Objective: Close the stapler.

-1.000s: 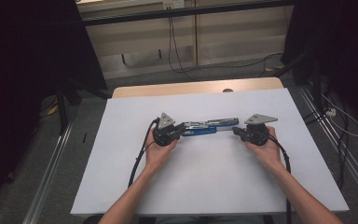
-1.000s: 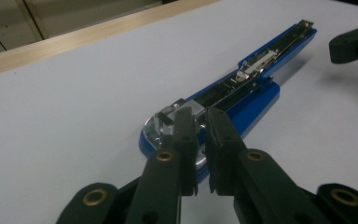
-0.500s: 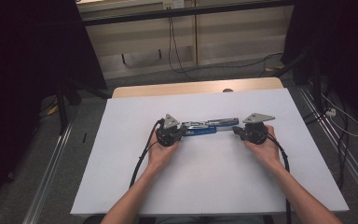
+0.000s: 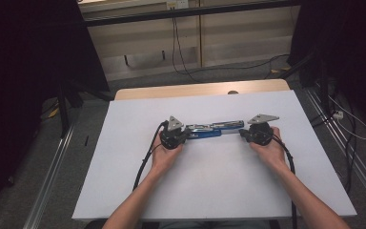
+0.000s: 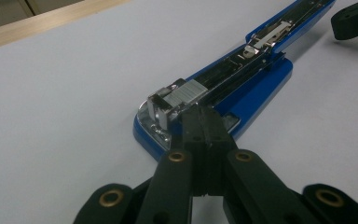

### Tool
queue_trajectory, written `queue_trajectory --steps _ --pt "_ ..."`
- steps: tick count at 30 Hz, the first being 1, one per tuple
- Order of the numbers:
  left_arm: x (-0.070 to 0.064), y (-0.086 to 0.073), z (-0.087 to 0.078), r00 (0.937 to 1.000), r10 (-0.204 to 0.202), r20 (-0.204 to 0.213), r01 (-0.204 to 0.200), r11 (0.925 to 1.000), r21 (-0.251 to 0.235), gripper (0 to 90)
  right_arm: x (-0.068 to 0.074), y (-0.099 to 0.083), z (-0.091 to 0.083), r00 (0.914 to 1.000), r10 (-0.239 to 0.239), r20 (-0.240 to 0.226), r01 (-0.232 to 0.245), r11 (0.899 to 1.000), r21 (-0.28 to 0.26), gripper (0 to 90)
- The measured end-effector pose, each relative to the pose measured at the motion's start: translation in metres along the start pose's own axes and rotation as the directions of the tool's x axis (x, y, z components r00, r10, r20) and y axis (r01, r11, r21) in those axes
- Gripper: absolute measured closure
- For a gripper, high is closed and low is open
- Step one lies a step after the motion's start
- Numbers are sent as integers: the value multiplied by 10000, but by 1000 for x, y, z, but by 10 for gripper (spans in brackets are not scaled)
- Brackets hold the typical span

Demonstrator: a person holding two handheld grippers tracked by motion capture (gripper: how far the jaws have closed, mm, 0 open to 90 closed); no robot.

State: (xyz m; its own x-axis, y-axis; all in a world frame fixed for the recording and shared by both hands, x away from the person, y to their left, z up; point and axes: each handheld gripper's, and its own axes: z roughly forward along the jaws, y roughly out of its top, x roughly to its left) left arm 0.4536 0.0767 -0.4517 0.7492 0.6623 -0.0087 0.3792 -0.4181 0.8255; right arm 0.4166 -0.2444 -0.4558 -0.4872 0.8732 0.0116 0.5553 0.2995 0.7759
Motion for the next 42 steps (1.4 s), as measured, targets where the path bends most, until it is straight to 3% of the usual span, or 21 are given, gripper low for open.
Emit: queue_trajectory --steps 17,42 --pt "0 0 1 10000 41 -57 -41 10000 -15 900 -6 3 6 9999 -46 158 38 9989 475 900" --pt "0 0 1 9999 -109 -69 109 9999 -39 900 -8 6 10 9998 173 106 -178 9990 416 900"
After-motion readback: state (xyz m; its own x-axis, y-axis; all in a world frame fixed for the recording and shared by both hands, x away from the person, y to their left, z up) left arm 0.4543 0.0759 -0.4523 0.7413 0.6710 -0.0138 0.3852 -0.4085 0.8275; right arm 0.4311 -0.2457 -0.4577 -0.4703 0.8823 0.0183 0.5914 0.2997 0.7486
